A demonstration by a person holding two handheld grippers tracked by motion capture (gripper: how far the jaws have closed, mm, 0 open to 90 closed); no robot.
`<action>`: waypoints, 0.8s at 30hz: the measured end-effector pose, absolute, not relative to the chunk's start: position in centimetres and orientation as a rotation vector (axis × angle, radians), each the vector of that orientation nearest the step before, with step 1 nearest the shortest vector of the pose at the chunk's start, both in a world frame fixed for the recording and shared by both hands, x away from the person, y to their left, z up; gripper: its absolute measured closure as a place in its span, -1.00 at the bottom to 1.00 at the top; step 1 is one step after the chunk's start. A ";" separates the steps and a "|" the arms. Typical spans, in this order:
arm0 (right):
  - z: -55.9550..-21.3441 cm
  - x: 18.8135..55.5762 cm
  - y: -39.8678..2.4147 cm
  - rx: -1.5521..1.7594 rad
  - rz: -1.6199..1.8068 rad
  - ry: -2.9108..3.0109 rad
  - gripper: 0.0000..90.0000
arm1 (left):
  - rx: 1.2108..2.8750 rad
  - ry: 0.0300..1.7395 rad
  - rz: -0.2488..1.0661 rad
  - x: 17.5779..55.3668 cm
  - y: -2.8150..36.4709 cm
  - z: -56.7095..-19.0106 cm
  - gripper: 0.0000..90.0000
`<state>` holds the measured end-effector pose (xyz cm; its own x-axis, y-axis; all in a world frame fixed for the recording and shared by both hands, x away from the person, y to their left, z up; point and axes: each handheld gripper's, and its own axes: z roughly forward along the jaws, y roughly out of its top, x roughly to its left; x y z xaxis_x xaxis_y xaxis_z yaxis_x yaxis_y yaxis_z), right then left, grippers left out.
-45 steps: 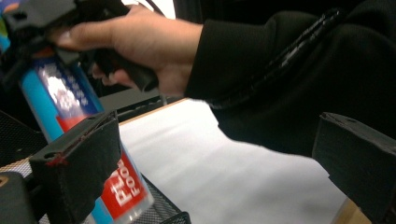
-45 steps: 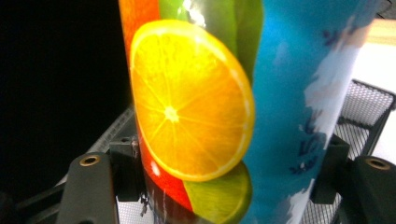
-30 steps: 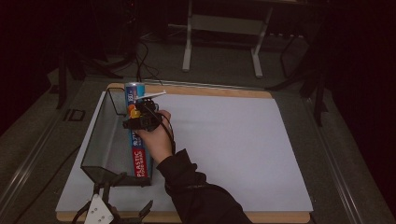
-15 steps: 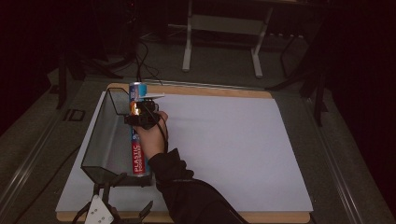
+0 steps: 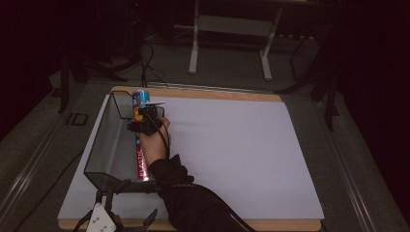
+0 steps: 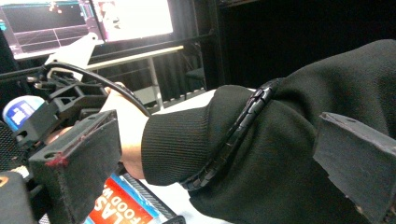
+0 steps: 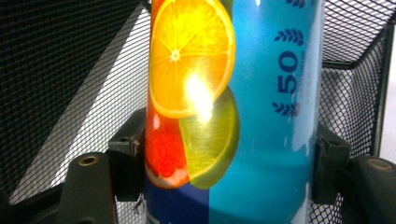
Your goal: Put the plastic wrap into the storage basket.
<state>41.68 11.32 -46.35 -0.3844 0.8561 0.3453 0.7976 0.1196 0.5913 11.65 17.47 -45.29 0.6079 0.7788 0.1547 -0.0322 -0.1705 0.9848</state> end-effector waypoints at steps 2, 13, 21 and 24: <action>-46.5 41.9 11.2 1.713 1.118 2.291 -0.31 | 1.594 0.642 0.810 11.7 17.5 -45.3 -0.96; -46.9 42.3 10.7 1.632 1.137 2.360 -0.42 | 1.595 0.643 0.809 11.7 17.4 -45.3 -0.96; -45.0 42.0 9.5 1.423 1.154 2.398 -0.63 | 1.595 0.647 0.806 11.7 17.4 -45.3 -0.96; -44.1 41.8 8.7 1.364 1.181 2.402 -0.71 | 1.599 0.650 0.805 11.7 17.3 -45.3 -0.96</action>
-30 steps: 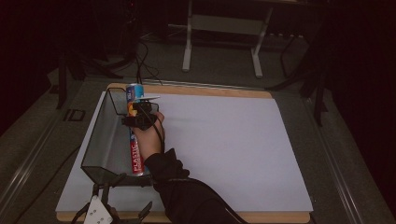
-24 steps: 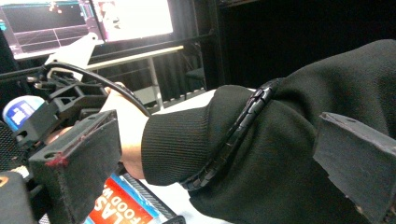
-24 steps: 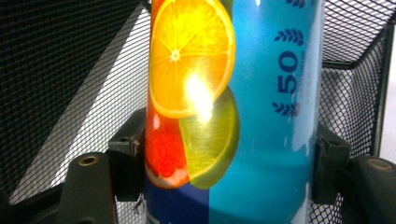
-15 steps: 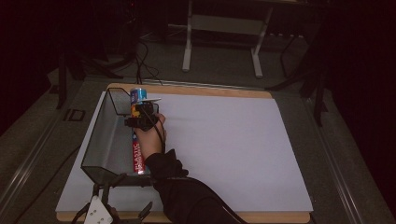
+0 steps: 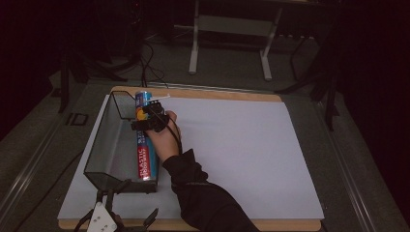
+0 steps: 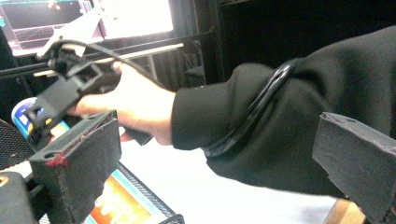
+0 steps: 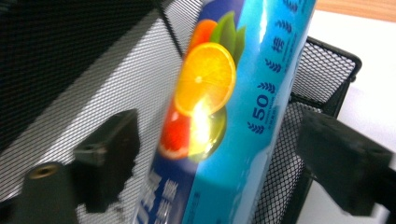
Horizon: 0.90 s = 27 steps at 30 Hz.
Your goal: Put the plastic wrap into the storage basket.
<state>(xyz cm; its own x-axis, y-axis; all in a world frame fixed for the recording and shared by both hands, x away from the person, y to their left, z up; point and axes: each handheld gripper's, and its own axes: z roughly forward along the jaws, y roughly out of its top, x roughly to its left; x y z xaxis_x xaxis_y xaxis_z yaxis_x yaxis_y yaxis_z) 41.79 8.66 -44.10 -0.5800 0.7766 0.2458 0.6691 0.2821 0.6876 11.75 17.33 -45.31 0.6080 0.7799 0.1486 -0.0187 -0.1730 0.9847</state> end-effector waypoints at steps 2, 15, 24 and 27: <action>-43.8 41.6 8.4 1.340 1.178 2.396 -0.71 | 1.599 0.650 0.804 11.7 17.3 -45.3 -0.96; -40.9 38.2 3.7 1.115 1.272 2.500 -0.71 | 1.605 0.658 0.800 11.8 17.1 -45.4 -0.96; -40.4 35.5 -0.1 0.998 1.318 2.514 -0.71 | 1.612 0.661 0.792 11.9 16.9 -45.4 -0.96; -40.5 34.9 -1.5 0.982 1.331 2.511 -0.71 | 1.615 0.662 0.793 11.9 16.8 -45.4 -0.96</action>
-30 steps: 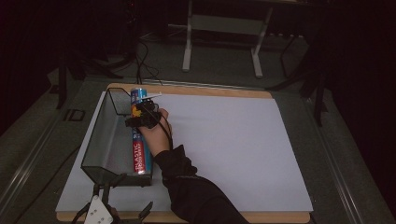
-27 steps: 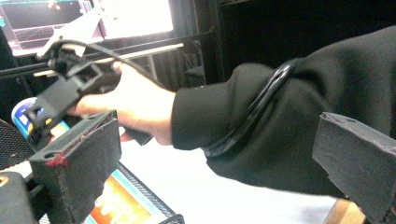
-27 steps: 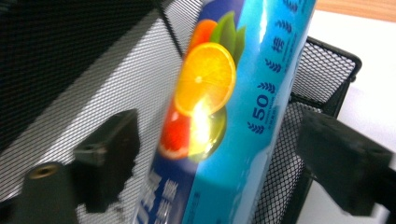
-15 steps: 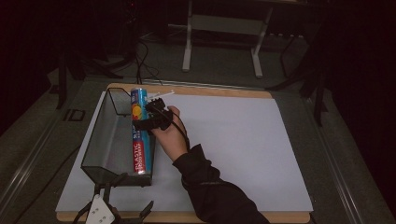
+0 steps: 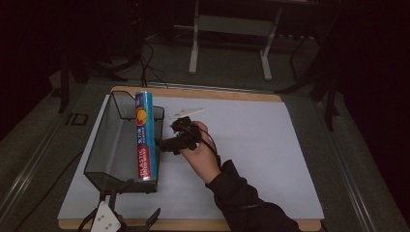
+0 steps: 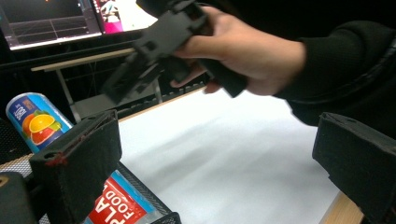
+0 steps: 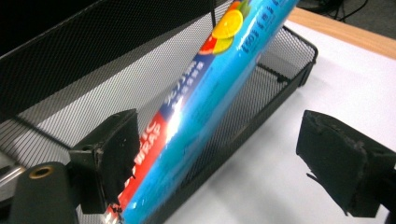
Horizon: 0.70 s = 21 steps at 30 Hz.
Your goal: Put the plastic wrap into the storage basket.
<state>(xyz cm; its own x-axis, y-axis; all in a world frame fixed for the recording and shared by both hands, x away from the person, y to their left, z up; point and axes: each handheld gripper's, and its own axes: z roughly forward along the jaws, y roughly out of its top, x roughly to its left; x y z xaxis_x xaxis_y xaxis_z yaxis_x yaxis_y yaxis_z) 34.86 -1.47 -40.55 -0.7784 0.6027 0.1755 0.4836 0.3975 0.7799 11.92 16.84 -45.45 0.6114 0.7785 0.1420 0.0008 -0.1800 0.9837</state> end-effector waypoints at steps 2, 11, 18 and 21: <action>-40.7 34.5 -2.3 0.964 1.341 2.506 -0.71 | 1.617 0.661 0.794 11.9 16.8 -45.5 -0.96; -41.2 33.0 -5.9 0.944 1.333 2.508 -0.71 | 1.620 0.662 0.794 12.0 16.6 -45.5 -0.96; -41.5 32.1 -8.9 0.968 1.332 2.481 -0.71 | 1.621 0.660 0.795 11.9 16.5 -45.5 -0.96; -41.7 31.6 -10.1 0.981 1.336 2.467 -0.71 | 1.621 0.659 0.796 11.9 16.5 -45.5 -0.96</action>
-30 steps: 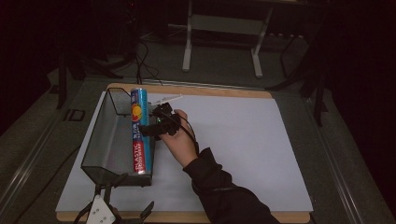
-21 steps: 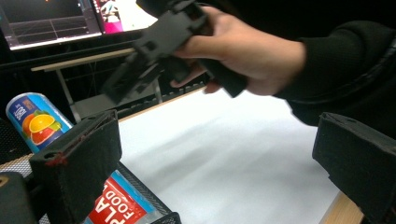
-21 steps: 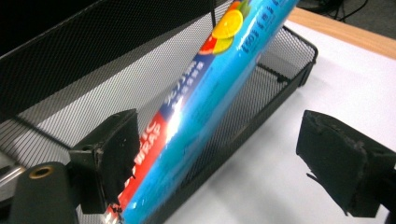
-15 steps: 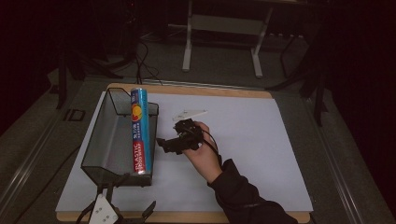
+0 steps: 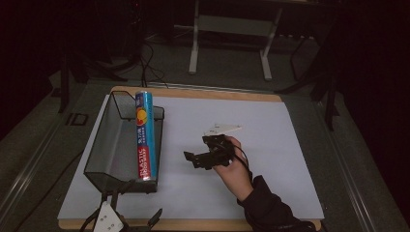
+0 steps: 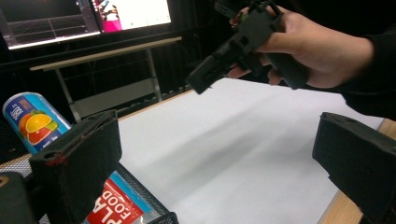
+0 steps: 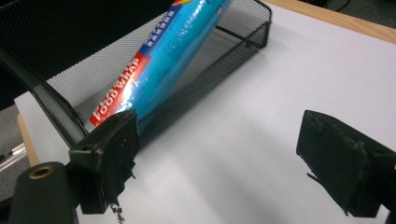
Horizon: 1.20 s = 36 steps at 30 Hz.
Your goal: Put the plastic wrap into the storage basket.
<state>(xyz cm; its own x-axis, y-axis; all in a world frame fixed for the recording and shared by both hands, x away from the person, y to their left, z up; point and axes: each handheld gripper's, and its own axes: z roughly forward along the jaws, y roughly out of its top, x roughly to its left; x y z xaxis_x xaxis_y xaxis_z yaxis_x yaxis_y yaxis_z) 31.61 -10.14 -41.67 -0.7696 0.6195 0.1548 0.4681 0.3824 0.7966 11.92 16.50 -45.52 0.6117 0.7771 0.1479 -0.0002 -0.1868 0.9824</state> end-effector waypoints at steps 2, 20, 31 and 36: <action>-41.7 31.3 -10.7 0.984 1.337 2.461 -0.71 | 1.622 0.658 0.796 11.9 16.5 -45.5 -0.96; -42.2 27.9 -16.6 1.040 1.343 2.416 -0.71 | 1.628 0.657 0.797 11.9 16.4 -45.5 -0.96; -43.8 25.8 -19.2 1.045 1.305 2.421 -0.71 | 1.635 0.653 0.802 11.9 16.3 -45.6 -0.96; -44.3 25.2 -19.9 1.029 1.281 2.412 -0.71 | 1.635 0.652 0.800 12.0 16.3 -45.6 -0.96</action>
<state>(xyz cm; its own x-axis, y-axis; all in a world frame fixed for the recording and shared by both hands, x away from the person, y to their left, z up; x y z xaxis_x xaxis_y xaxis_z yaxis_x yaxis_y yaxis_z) 25.22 -19.86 -44.34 -0.7295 0.6728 0.1231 0.4787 0.3737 0.7945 11.96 16.27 -45.57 0.6139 0.7733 0.1588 -0.0001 -0.2010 0.9796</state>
